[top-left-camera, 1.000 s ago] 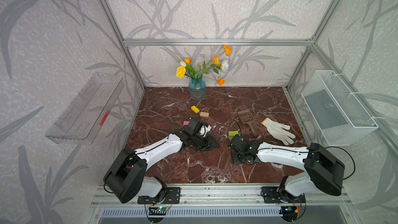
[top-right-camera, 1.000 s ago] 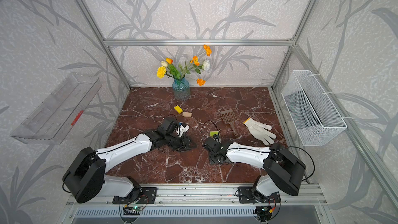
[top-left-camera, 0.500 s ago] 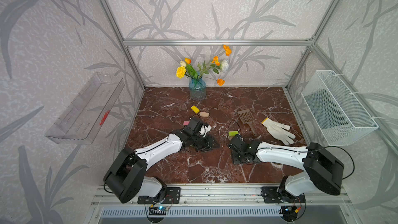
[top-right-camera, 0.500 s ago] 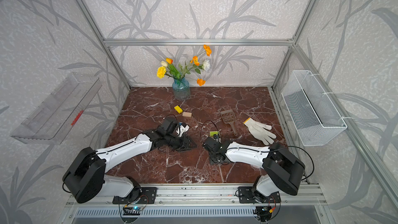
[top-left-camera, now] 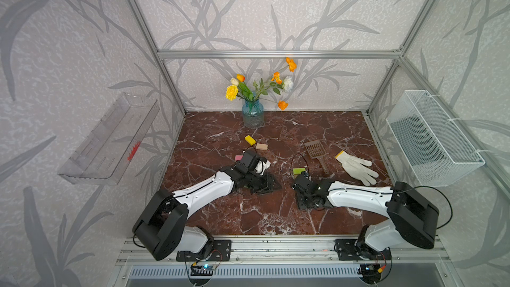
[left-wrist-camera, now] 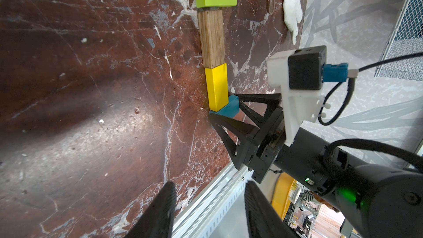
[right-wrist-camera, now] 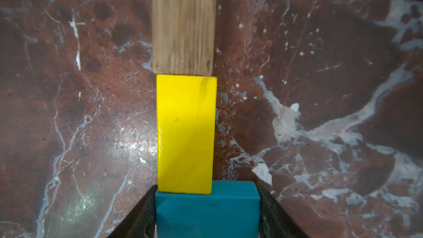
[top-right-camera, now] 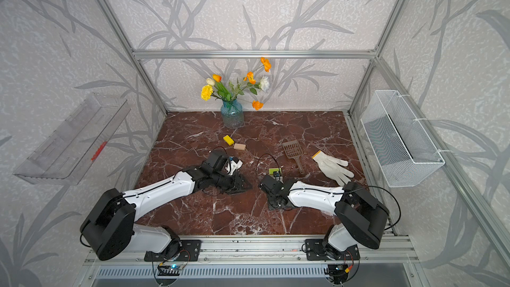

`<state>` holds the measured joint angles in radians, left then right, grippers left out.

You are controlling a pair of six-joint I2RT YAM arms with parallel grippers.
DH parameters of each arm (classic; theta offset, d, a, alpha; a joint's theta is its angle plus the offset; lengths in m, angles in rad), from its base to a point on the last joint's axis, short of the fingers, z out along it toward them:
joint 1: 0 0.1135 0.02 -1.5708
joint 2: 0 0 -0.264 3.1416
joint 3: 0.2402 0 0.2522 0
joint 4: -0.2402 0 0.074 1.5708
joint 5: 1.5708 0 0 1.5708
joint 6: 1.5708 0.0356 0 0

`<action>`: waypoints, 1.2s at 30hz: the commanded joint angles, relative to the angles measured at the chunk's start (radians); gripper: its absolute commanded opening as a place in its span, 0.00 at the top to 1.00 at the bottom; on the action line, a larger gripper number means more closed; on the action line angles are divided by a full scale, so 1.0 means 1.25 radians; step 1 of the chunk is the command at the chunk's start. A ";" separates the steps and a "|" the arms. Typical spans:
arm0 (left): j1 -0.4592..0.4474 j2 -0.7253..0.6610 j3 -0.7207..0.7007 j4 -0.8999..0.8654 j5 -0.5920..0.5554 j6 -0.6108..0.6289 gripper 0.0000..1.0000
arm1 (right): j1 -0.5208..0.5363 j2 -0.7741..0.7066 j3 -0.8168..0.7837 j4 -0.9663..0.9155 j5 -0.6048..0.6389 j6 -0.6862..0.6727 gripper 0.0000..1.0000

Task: Assemble the letter c with building blocks
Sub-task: Assemble the building block at the center of the board.

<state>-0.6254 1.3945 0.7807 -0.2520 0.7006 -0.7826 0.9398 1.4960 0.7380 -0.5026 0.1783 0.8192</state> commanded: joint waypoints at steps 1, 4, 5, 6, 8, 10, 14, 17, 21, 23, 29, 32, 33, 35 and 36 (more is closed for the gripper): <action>0.002 -0.006 -0.007 0.009 -0.008 -0.003 0.51 | 0.000 0.003 0.011 -0.031 0.027 0.007 0.24; 0.002 -0.003 -0.006 0.011 -0.006 -0.005 0.51 | 0.000 -0.004 0.006 -0.032 0.029 0.006 0.19; 0.002 -0.002 -0.006 0.011 -0.006 -0.005 0.51 | 0.000 -0.008 0.005 -0.032 0.030 0.006 0.18; 0.001 -0.002 -0.007 0.011 -0.006 -0.005 0.51 | 0.000 -0.012 0.004 -0.033 0.032 0.007 0.18; 0.002 -0.003 -0.005 0.010 -0.006 -0.005 0.51 | 0.000 -0.025 0.002 -0.039 0.033 0.009 0.18; 0.002 -0.005 -0.006 0.010 -0.008 -0.004 0.51 | 0.000 -0.047 0.005 -0.052 0.032 0.009 0.18; 0.002 -0.011 0.003 -0.009 -0.028 -0.005 0.51 | -0.007 -0.115 0.016 -0.088 0.030 0.009 0.18; 0.005 -0.021 0.016 -0.043 -0.070 -0.007 0.50 | -0.048 -0.171 0.018 -0.101 -0.006 0.005 0.20; 0.013 -0.017 0.042 -0.082 -0.131 -0.010 0.43 | -0.108 -0.233 0.037 -0.114 -0.038 -0.032 0.22; 0.016 -0.012 0.070 -0.113 -0.182 0.004 0.34 | -0.146 -0.252 0.057 -0.125 -0.058 -0.059 0.21; 0.025 0.031 0.195 -0.186 -0.339 0.070 0.27 | -0.254 -0.237 0.113 -0.142 -0.144 -0.117 0.21; 0.028 0.091 0.293 -0.261 -0.452 0.117 0.27 | -0.291 -0.202 0.138 -0.138 -0.204 -0.133 0.21; 0.029 0.113 0.328 -0.289 -0.480 0.133 0.27 | -0.297 -0.192 0.145 -0.139 -0.213 -0.139 0.21; 0.034 0.158 0.401 -0.337 -0.539 0.157 0.27 | -0.313 -0.173 0.161 -0.140 -0.235 -0.166 0.21; 0.037 0.177 0.430 -0.354 -0.556 0.171 0.27 | -0.318 -0.167 0.164 -0.141 -0.241 -0.173 0.21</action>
<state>-0.5911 1.5665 1.2400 -0.5625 0.1738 -0.6544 0.5591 1.2671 0.9115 -0.6487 -0.0589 0.6582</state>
